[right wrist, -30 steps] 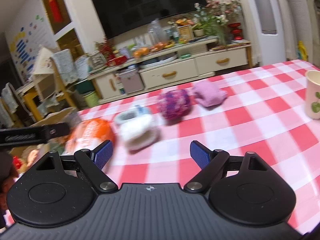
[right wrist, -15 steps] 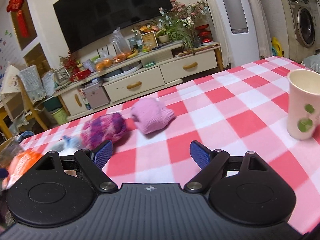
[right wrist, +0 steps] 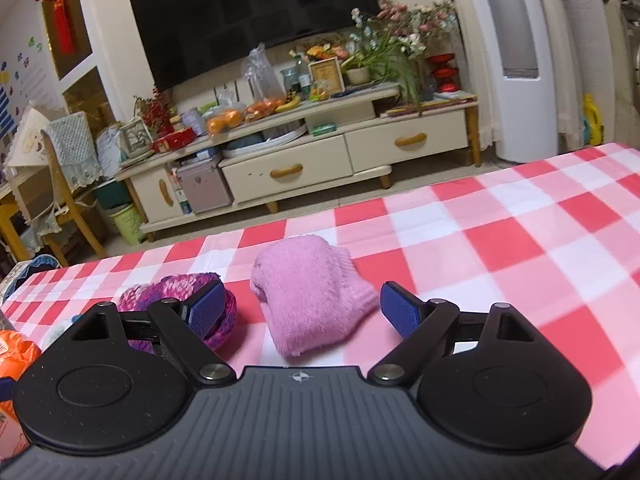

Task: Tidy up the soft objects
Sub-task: 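Grasp the white fluffy slipper with left tool while right tool grasps the pink sock, then lift and carry the slipper and sock over the cardboard box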

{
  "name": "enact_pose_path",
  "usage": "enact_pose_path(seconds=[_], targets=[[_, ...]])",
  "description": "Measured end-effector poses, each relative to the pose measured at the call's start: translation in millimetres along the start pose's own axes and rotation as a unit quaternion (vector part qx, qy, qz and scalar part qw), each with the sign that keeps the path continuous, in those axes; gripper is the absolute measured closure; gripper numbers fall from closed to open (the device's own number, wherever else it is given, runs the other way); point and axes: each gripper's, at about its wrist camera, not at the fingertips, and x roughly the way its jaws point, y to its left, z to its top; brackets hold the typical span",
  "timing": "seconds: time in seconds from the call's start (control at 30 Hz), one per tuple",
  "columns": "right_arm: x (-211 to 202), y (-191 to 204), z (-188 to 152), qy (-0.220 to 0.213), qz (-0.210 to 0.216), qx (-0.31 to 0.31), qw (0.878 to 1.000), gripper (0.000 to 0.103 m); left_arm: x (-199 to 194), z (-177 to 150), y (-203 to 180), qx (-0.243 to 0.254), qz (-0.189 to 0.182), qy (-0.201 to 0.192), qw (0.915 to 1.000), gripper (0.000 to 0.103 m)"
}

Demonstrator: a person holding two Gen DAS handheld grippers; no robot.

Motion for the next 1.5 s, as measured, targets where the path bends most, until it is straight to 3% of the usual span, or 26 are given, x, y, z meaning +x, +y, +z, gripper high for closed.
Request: enact_pose_path(seconds=[0.4, 0.53, 0.6, 0.9, 1.5], targets=[[36, -7, 13, 0.037, -0.014, -0.014, 0.999, 0.0, 26, 3, 4, -0.015, 0.004, 0.015, 0.9998, 0.001], [37, -6, 13, 0.041, -0.014, -0.017, 0.999, 0.0, 29, 3, 6, -0.016, 0.006, 0.02, 0.9996, 0.011], [38, -6, 13, 0.043, -0.011, -0.016, 0.999, 0.011, 29, 4, 7, -0.018, 0.003, 0.025, 0.9995, 0.021], [27, -6, 8, 0.032, 0.001, -0.04, 0.999, 0.03, 28, 4, 5, -0.015, -0.015, 0.033, 0.9992, 0.033], [-43, -17, -24, 0.026, -0.005, -0.027, 0.999, 0.047, -8, -14, 10, -0.037, -0.063, 0.041, 0.9965, 0.047]])
